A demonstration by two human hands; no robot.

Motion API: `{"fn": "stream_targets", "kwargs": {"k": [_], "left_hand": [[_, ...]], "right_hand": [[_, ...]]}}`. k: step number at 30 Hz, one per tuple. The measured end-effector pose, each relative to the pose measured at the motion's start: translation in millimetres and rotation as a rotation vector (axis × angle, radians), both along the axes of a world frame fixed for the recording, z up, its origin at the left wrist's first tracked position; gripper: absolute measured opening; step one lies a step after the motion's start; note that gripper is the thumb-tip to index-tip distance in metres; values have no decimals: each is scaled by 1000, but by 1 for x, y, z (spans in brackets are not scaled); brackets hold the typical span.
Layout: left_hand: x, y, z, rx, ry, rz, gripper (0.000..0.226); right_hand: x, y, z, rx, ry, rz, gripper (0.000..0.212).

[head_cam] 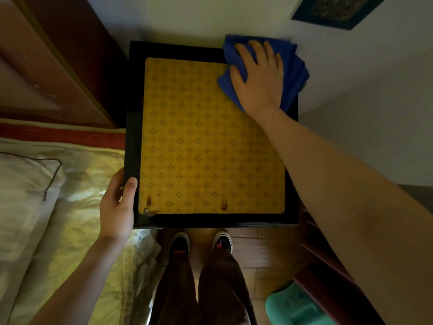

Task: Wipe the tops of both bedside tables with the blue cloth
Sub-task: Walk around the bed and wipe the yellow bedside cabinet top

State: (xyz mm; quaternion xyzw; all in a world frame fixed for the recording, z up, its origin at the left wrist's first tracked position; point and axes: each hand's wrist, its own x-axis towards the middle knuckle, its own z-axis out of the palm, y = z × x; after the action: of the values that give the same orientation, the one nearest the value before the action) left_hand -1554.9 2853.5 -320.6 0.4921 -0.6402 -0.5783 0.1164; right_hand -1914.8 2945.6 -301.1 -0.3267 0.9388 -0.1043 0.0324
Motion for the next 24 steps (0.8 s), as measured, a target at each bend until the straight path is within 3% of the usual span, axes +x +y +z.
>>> {"fn": "stream_targets", "kwargs": {"k": [5, 14, 24], "left_hand": [[-1, -1, 0, -8, 15, -16, 27], [-5, 3, 11, -20, 1, -27, 26], [-2, 2, 9, 12, 5, -19, 30]], "right_hand": [[27, 52, 1, -62, -4, 67, 50], [160, 137, 9, 45, -30, -73, 52], [274, 62, 7, 97, -85, -67, 59]]}}
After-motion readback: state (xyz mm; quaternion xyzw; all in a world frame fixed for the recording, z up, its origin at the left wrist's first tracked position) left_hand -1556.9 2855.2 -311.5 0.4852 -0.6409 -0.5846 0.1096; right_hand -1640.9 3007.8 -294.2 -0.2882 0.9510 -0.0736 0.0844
